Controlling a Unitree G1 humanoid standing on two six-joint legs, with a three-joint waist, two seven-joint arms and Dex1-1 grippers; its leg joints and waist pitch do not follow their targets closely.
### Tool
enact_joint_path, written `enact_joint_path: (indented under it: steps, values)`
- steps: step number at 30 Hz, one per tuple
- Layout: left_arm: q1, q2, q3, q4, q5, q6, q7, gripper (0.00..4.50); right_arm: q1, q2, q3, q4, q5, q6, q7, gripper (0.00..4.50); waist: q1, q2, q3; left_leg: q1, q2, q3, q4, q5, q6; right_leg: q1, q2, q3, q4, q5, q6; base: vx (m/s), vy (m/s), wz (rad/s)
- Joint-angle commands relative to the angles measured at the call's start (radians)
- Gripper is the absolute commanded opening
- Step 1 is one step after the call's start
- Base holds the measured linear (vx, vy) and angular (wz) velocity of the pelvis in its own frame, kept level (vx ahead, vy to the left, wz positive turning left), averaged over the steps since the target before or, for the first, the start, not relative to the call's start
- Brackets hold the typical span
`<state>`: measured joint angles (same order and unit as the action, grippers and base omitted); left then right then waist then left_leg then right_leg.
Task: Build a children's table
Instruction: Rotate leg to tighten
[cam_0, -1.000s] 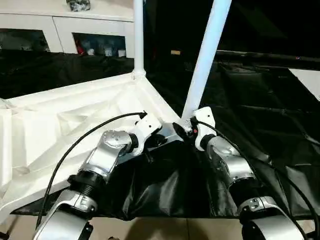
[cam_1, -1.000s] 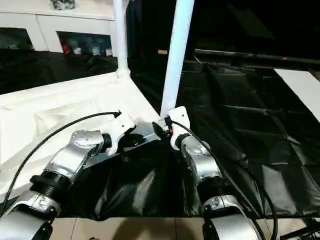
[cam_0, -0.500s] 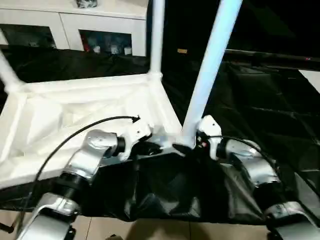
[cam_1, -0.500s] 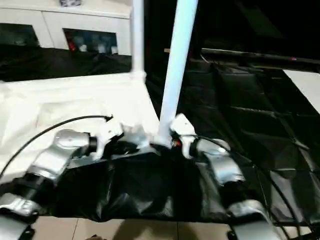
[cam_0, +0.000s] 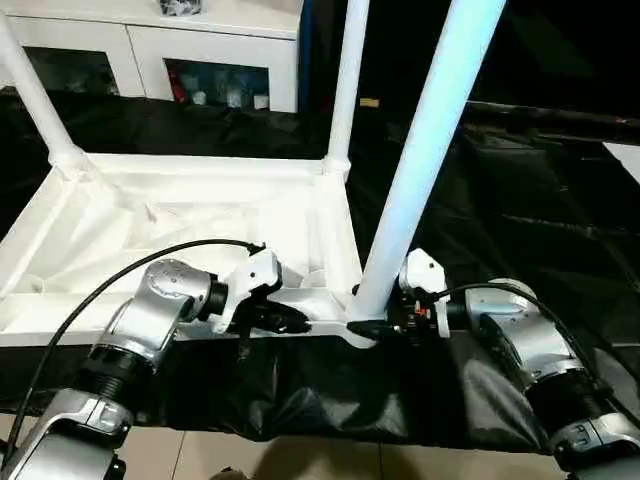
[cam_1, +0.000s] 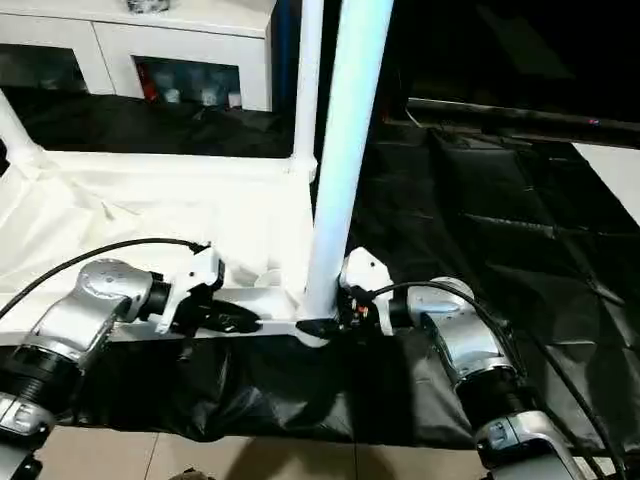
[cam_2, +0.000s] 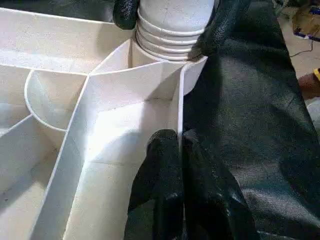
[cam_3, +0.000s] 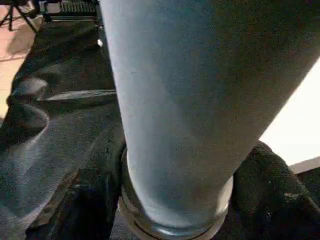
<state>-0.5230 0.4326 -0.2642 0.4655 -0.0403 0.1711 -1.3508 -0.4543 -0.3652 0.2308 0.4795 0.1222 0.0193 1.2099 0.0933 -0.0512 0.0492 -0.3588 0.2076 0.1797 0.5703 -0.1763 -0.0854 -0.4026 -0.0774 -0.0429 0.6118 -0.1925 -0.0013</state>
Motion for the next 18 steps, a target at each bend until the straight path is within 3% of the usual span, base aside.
enact_joint_path:
  steps: [1,5,8,10,11,12,13,16,18]
  values:
    - [-0.009,-0.020,-0.014,-0.020,-0.026,-0.012,-0.005,0.00,0.016,0.004,0.034,-0.038,0.009,0.008,0.046,2.69,-0.002,-0.002,-0.059,0.008,0.022,0.002,-0.059,-0.181,0.045,0.046,-0.053,0.035,-0.065,-0.151,-0.222,0.000,0.000,0.00]
    - [-0.008,-0.030,-0.008,-0.014,-0.020,-0.023,0.023,0.00,0.029,0.010,0.037,-0.049,0.010,0.022,0.043,2.66,0.000,-0.001,-0.058,0.010,0.023,0.002,-0.060,-0.195,0.040,0.045,-0.053,0.035,-0.068,-0.180,-0.216,0.000,0.000,0.00]
    - [-0.026,-0.091,0.019,0.027,0.018,-0.023,0.189,0.00,0.021,0.075,-0.001,0.020,-0.028,0.013,-0.142,2.66,-0.001,-0.004,-0.056,0.012,0.023,0.002,-0.061,-0.209,0.025,0.041,-0.054,0.036,-0.072,-0.201,-0.211,0.000,0.000,0.00]
    - [-0.033,-0.110,0.026,0.036,0.027,-0.016,0.234,0.00,0.009,0.102,-0.018,0.054,-0.045,0.019,-0.228,2.66,-0.004,-0.006,-0.056,0.009,0.021,0.000,-0.063,-0.217,0.011,0.045,-0.056,0.035,-0.075,-0.246,-0.191,0.000,0.000,0.00]
    - [-0.047,-0.148,0.033,0.050,0.045,0.009,0.324,0.00,-0.020,0.151,-0.051,0.126,-0.071,0.036,-0.395,2.65,-0.010,-0.004,-0.053,0.010,0.021,-0.001,-0.065,-0.236,0.000,0.039,-0.055,0.036,-0.077,-0.282,-0.184,0.000,0.000,0.00]
    - [-0.053,-0.165,0.035,0.054,0.052,0.020,0.359,0.00,-0.031,0.171,-0.063,0.152,-0.079,0.040,-0.459,2.65,-0.017,-0.010,-0.054,0.008,0.017,-0.004,-0.067,-0.243,-0.016,0.043,-0.056,0.034,-0.079,-0.325,-0.170,0.000,0.000,0.00]
    - [-0.057,-0.180,0.035,0.057,0.057,0.029,0.387,0.00,-0.039,0.189,-0.073,0.171,-0.084,0.040,-0.507,2.65,-0.018,-0.008,-0.056,0.007,0.017,-0.005,-0.067,-0.238,-0.022,0.044,-0.058,0.034,-0.079,-0.336,-0.164,0.000,0.000,0.00]
    - [-0.070,-0.246,0.031,0.064,0.068,0.059,0.469,0.00,-0.062,0.260,-0.098,0.213,-0.088,0.053,-0.643,2.64,-0.023,-0.008,-0.055,0.011,0.017,-0.002,-0.064,-0.244,-0.009,0.038,-0.055,0.037,-0.084,-0.318,-0.157,0.000,0.000,0.00]
    - [-0.077,-0.313,0.007,0.069,0.089,0.068,0.509,0.00,-0.089,0.347,-0.092,0.241,-0.110,0.052,-0.732,2.64,-0.026,-0.007,-0.058,0.005,0.015,-0.002,-0.063,-0.212,0.000,0.041,-0.053,0.037,-0.080,-0.272,-0.162,0.000,0.000,0.00]
